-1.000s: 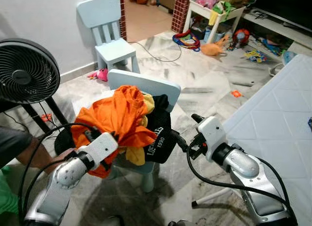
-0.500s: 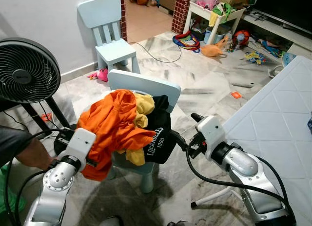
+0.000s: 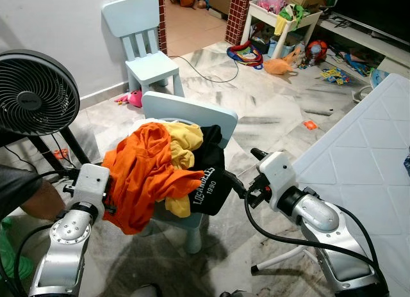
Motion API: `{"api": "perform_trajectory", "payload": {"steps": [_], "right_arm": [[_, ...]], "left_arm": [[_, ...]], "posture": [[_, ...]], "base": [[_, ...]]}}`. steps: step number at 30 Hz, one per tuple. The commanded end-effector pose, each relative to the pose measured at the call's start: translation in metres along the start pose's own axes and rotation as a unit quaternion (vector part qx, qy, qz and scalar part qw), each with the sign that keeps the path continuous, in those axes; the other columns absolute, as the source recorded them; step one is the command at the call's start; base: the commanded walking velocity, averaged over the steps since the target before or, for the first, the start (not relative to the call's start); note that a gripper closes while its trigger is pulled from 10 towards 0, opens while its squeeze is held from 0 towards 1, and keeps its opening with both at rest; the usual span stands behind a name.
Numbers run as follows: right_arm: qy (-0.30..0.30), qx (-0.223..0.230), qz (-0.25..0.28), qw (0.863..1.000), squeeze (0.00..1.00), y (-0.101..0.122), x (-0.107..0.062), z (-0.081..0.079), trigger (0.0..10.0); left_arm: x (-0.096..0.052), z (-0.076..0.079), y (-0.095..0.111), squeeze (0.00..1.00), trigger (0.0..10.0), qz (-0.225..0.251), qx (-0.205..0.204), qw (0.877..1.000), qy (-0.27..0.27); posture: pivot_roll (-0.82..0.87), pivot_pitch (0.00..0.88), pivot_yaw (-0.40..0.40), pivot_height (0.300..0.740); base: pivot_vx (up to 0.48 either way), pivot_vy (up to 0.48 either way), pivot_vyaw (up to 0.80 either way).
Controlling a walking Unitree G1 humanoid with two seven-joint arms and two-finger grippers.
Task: Hang hanger
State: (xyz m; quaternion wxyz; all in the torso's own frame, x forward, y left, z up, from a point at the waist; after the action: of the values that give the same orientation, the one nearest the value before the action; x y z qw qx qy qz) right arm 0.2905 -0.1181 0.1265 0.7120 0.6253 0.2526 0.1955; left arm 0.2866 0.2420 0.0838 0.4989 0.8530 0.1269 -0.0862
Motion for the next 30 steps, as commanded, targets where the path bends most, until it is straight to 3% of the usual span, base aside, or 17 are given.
{"api": "perform_trajectory", "payload": {"steps": [1,3,9,14,18,25,30], "right_arm": [[-0.003,0.001,-0.002,1.0,0.0,-0.002,-0.001,0.001,10.0],[-0.003,0.001,-0.002,1.0,0.0,-0.002,-0.001,0.001,10.0],[-0.005,0.0,-0.003,1.0,0.0,-0.002,-0.002,0.002,10.0],[-0.004,0.0,-0.003,1.0,0.0,-0.002,-0.002,0.002,10.0],[-0.004,0.002,-0.003,1.0,0.0,-0.003,-0.002,0.0,10.0],[-0.003,0.003,-0.003,1.0,0.0,-0.003,-0.001,-0.001,10.0],[-0.004,0.004,-0.002,1.0,0.0,-0.003,-0.001,-0.002,10.0]], "left_arm": [[0.002,-0.004,-0.002,1.0,10.0,-0.012,-0.024,0.999,0.019],[0.004,-0.008,-0.002,1.0,10.0,-0.014,-0.041,0.998,0.033],[0.008,-0.015,0.021,1.0,10.0,0.031,-0.151,0.987,0.046],[0.007,-0.016,0.036,1.0,10.0,0.058,-0.172,0.982,0.058],[0.005,-0.018,0.041,1.0,10.0,0.066,-0.253,0.961,0.093],[0.008,-0.017,0.044,1.0,10.0,0.066,-0.28,0.953,0.096],[0.021,-0.024,0.056,1.0,10.0,0.07,-0.316,0.94,0.108]], "posture": [[-0.11,0.091,-0.053,0.74],[-0.11,0.091,-0.053,0.74],[-0.12,0.09,-0.055,0.74],[-0.11,0.091,-0.055,0.74],[-0.11,0.094,-0.054,0.74],[-0.11,0.096,-0.054,0.74],[-0.11,0.094,-0.046,0.74]], "base": [[0.0,0.0,0.0],[0.0,0.0,0.0],[0.0,0.0,0.0],[0.0,0.0,0.0],[0.0,0.0,0.0],[0.0,0.0,0.0],[0.0,0.0,0.0]]}}
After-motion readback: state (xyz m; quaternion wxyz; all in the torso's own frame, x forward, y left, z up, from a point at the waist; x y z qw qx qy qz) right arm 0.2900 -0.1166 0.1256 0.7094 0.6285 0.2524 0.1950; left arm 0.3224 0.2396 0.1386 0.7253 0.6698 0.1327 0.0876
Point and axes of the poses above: a point about 5 cm out from each wrist's last joint towards the gripper, its own x axis pointing out of the wrist towards the gripper, its own y axis along the axis of the wrist's last joint, z = x × y, the point moved 2 cm from there along x, pointing out of the wrist towards the gripper, and after that the axes turned 10 degrees about x, right-handed, at the moved point
